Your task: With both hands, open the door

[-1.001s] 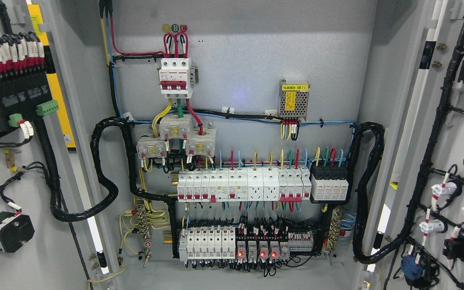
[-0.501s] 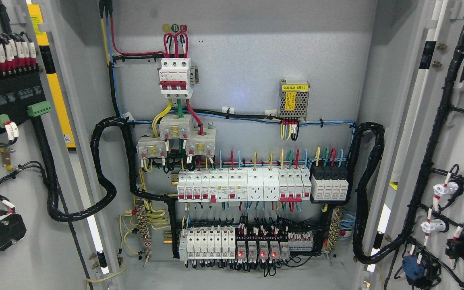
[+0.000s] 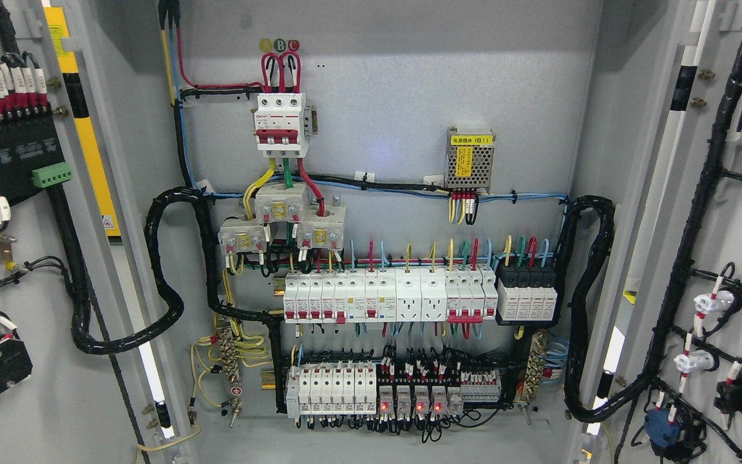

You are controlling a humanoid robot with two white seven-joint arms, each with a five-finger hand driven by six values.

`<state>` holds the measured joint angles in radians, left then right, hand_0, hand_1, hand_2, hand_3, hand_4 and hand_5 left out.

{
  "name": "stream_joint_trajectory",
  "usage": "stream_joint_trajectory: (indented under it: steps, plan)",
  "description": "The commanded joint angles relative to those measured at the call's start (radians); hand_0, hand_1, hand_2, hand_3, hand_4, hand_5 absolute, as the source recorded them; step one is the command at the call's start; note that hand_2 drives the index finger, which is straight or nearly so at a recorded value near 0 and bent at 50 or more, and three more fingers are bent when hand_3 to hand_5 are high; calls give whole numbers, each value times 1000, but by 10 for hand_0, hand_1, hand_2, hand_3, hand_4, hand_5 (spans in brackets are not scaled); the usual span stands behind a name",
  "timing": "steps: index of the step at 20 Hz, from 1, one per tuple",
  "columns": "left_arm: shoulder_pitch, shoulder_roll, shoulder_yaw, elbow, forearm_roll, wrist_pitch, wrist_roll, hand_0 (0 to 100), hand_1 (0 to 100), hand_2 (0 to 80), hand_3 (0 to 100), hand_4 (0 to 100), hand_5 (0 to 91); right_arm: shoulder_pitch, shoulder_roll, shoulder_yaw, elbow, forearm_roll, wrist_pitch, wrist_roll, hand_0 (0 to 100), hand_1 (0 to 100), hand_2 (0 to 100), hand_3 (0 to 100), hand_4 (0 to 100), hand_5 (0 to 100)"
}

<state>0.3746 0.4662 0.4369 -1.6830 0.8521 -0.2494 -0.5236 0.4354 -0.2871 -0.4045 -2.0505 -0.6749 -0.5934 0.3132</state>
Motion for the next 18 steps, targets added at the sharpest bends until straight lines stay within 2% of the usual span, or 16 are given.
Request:
stream_joint_trajectory:
  steps: [1,18]
  plan:
    - [-31,49,13,86,10,4,0,0,0,0,0,0,0,0,0,-16,10,0,1,0,213,83,0,0,0,0]
    - [-74,66,13,174,16,5,0,0,0,0,0,0,0,-9,-1,-19,15,0,1,0,213,85,0,0,0,0]
